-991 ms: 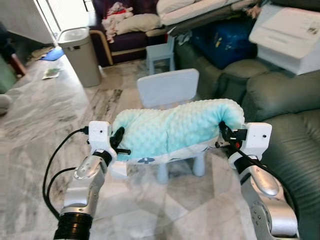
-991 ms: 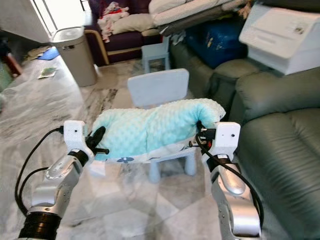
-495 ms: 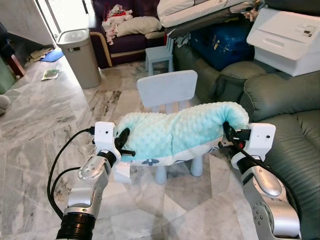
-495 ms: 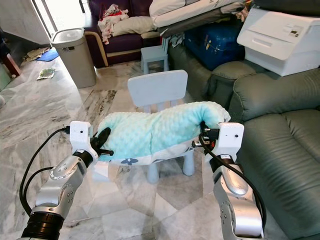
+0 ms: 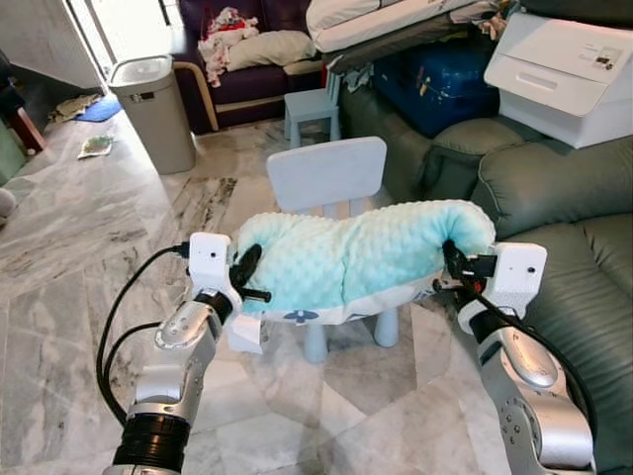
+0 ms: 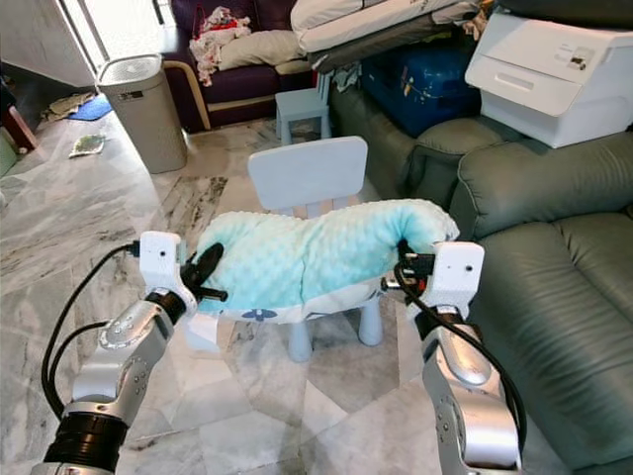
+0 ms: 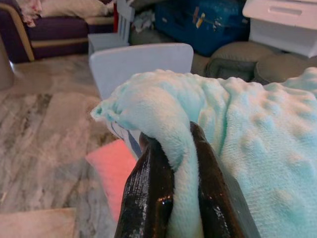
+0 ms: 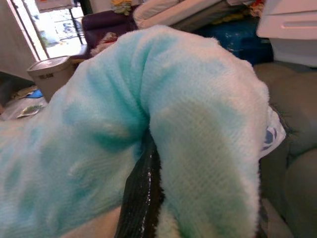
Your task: Move the pillow to the sofa
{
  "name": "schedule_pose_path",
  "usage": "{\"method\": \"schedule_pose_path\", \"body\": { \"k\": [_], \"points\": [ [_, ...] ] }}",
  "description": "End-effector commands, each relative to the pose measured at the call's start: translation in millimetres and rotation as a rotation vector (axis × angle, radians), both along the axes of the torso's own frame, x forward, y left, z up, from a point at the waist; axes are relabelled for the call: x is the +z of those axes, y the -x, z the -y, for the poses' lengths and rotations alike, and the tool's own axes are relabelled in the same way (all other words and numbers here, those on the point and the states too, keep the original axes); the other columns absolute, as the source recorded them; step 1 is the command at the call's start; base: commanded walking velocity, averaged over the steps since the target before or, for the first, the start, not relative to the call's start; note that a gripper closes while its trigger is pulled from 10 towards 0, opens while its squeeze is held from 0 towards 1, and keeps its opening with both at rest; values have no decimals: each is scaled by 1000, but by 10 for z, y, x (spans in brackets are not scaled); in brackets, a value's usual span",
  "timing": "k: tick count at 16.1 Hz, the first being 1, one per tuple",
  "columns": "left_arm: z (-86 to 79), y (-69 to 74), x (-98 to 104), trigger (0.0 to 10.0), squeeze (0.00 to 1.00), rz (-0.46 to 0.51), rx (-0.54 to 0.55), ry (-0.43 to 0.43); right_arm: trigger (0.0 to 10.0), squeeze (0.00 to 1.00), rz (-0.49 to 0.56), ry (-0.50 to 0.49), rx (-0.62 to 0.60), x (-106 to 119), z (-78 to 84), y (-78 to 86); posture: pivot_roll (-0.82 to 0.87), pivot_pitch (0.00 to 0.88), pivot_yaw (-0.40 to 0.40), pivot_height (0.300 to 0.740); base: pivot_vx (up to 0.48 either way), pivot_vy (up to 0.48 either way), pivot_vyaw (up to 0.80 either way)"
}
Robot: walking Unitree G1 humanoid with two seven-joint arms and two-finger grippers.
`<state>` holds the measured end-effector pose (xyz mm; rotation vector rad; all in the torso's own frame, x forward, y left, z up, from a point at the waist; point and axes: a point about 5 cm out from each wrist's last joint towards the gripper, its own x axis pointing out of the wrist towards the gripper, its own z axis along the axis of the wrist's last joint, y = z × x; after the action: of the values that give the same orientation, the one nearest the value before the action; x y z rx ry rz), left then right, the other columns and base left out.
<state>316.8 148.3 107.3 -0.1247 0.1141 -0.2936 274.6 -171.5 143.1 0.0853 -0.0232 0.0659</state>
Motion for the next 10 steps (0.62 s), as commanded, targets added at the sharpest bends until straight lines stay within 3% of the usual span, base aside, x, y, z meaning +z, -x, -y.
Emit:
{"method": "schedule_pose_path", "body": {
  "k": [1, 10],
  "points": [
    [-38, -16, 16, 10000, 0, -1, 10, 1, 10000, 0, 10, 1, 2, 42, -14, -13, -189, 38, 82, 740, 0, 0, -788],
    [-16, 0, -8, 10000, 0, -12, -9, 20, 10000, 0, 8, 1, -1, 37, -16, 3, -195, 46, 87, 740, 0, 0, -788]
  ]
}}
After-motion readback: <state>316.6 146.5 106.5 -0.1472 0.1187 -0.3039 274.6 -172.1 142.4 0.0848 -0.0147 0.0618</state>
